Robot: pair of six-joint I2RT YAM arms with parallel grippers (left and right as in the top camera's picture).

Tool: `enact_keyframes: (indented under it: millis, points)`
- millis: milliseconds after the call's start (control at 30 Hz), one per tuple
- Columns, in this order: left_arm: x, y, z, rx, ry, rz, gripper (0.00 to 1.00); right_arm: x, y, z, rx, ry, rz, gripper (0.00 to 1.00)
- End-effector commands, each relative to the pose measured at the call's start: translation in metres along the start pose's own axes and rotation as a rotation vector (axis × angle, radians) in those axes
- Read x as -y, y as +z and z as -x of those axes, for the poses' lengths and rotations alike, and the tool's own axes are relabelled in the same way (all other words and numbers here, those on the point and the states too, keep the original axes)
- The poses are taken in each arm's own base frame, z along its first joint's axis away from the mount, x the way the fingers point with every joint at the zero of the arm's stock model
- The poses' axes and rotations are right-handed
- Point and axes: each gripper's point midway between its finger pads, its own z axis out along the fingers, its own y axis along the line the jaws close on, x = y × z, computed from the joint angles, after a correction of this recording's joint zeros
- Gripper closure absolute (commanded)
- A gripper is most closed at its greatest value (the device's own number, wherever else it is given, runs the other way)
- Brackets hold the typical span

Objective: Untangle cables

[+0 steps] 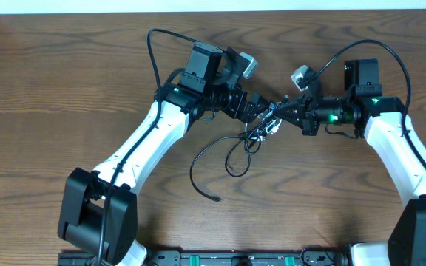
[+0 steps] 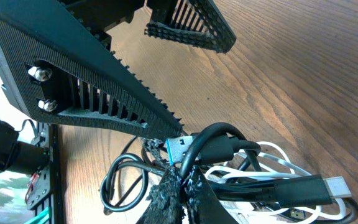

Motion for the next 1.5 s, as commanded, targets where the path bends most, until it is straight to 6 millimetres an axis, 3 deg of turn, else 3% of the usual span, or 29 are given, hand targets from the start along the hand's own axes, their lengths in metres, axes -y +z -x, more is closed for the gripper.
enact_keyframes:
  millis: [0, 233, 567, 667, 867, 1467]
  points:
    - [0.005, 0.000, 0.003, 0.000, -0.010, -0.029, 0.00, -0.007, -0.003, 0.007, 0.019, -0.013, 0.013, 0.99]
    - [0.013, -0.001, -0.006, -0.034, 0.003, -0.083, 0.01, -0.006, -0.003, 0.007, 0.020, -0.019, 0.007, 0.99]
    - [0.026, -0.003, -0.004, -0.026, 0.023, -0.161, 0.01, -0.006, -0.003, 0.008, 0.021, -0.021, 0.006, 0.99]
    - [0.024, -0.002, -0.004, -0.024, 0.024, -0.147, 0.01, -0.006, -0.003, 0.008, 0.021, -0.021, 0.007, 0.99]
    - [-0.001, 0.000, -0.004, -0.025, 0.011, -0.002, 0.01, -0.009, -0.003, 0.009, 0.027, -0.020, 0.023, 0.99]
    - [0.001, 0.000, 0.001, -0.007, 0.003, -0.004, 0.01, -0.011, -0.002, 0.009, 0.027, -0.020, 0.031, 0.99]
